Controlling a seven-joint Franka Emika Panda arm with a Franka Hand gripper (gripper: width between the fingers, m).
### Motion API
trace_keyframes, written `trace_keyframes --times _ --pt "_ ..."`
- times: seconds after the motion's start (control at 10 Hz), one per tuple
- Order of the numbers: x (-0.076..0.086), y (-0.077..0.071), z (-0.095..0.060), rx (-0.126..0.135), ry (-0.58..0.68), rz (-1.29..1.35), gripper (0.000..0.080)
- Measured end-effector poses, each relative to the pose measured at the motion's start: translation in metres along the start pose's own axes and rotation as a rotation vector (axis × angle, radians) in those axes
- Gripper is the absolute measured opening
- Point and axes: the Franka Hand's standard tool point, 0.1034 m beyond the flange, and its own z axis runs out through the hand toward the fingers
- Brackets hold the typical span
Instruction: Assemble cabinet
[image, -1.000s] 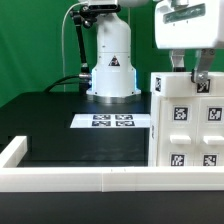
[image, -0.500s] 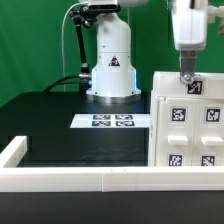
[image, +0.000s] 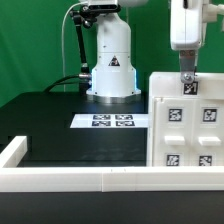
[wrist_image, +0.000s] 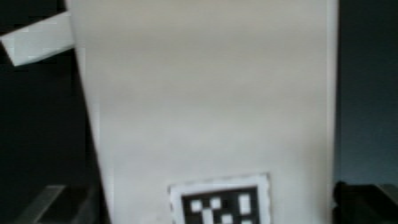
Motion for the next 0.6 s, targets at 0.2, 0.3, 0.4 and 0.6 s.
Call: trace_keyframes --times 0.2,0.3,0.4,0.6 --pt "-0.0046 0.0026 0.0017 -0.008 -0.018 -0.009 0.0743" --pt "-0.0049 0.0029 0.0020 -0.008 -0.018 -0.015 0.0788" --pt "-0.0052 0.0032 0.0023 -0.009 -0.018 -0.019 0.0796" --pt "-0.0058 0.0037 0.0027 -0.009 -0.018 -0.027 0.0796"
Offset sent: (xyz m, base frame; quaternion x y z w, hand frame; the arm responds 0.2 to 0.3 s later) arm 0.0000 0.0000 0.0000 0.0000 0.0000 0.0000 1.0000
